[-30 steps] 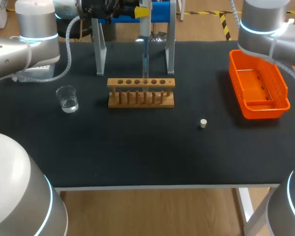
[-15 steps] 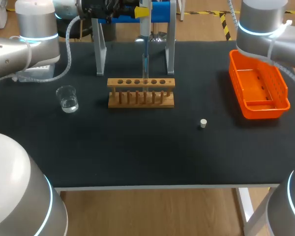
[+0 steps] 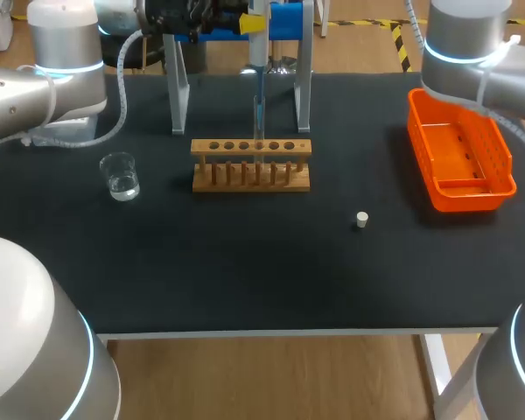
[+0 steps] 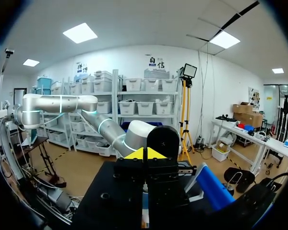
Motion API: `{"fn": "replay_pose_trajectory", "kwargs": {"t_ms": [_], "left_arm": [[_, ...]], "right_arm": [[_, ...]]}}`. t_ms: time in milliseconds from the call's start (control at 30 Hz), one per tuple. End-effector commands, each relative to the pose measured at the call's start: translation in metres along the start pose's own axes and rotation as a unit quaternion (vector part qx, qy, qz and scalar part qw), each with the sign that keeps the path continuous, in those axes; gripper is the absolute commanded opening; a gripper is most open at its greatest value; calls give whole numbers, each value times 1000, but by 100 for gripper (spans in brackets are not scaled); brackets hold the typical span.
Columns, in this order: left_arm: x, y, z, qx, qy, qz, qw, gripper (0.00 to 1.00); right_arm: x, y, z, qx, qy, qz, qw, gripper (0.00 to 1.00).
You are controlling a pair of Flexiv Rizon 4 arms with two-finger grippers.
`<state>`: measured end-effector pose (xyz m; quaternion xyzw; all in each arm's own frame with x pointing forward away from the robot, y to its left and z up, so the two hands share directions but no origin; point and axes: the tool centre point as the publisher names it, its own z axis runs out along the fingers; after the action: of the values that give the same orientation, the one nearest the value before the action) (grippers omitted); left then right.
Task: Invert the test tube, pick up the pipette, mount the tip to pipette, aspirate from beaker and dispense into the tube, eject the tip, return the pipette, and cap with the stopper.
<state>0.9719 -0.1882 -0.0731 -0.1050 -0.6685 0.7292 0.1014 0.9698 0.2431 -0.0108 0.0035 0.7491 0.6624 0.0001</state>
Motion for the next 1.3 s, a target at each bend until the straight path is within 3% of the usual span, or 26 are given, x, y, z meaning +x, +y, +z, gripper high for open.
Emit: {"fn": "replay_pose_trajectory", "kwargs": {"t_ms": [33,967,1300], "left_arm": [[-3,-3,-1,1,3,1,1000,0],[-3,-3,-1,1,3,1,1000,0],[-3,-3,-1,1,3,1,1000,0]], "right_arm": [[1,-5,0,3,1,1,1000,0],[2,-28,2,16,1,20,1000,0],[4,2,-7,-2,-7,-11,1000,0]]}}
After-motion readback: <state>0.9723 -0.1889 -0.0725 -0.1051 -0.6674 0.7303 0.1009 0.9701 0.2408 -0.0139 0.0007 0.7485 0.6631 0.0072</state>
